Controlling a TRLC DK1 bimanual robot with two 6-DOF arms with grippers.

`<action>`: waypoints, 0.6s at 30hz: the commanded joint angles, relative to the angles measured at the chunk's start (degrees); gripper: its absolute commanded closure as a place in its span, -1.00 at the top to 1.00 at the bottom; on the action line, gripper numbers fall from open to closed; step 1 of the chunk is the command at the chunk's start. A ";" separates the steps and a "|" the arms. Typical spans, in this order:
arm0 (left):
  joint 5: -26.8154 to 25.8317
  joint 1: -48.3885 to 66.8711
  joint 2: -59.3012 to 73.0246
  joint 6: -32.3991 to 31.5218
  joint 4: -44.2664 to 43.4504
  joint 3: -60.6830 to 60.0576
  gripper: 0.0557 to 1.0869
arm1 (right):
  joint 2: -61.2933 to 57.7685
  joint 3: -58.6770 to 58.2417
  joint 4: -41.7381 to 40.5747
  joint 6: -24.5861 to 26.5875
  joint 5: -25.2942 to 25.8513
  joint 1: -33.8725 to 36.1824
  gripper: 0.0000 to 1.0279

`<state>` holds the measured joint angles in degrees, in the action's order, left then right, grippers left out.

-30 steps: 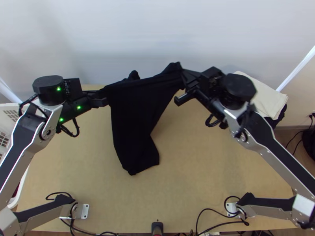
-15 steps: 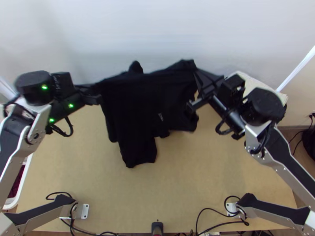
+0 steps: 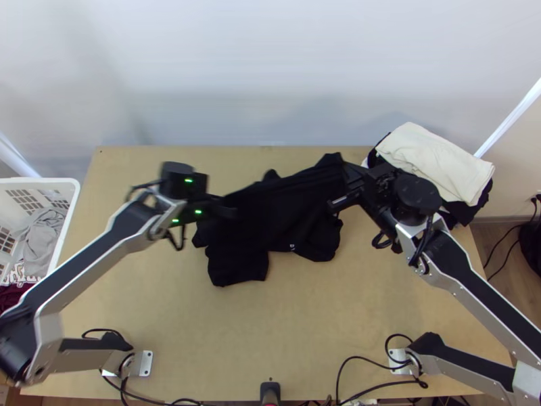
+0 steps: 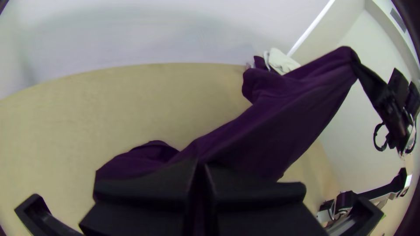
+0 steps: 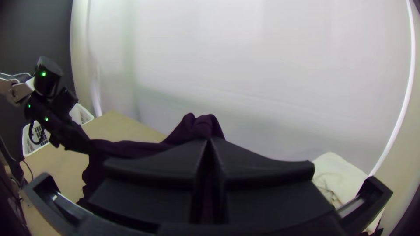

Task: Fold the t-shirt

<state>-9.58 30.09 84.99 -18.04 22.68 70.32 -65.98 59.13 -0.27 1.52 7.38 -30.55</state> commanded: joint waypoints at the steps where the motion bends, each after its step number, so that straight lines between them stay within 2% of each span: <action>1: 2.47 3.05 6.68 -1.47 0.70 1.83 -0.92 | 4.01 -0.77 -3.07 -0.90 3.61 3.47 -0.94; 8: 2.55 9.46 20.48 -4.54 -0.18 14.14 -0.92 | 4.36 -3.24 -4.21 -0.99 3.61 5.67 -0.94; 13: 2.55 11.40 28.12 -4.37 -0.18 21.26 -0.92 | 2.96 -7.63 -6.93 -0.99 3.52 10.42 -0.94; 18: 2.55 11.93 31.82 -3.49 -1.23 23.10 -0.86 | 1.20 -14.92 -12.38 -0.64 3.35 15.78 -0.94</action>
<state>-8.03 42.09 114.17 -21.23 20.86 92.79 -64.18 47.48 -8.64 1.10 9.28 -17.41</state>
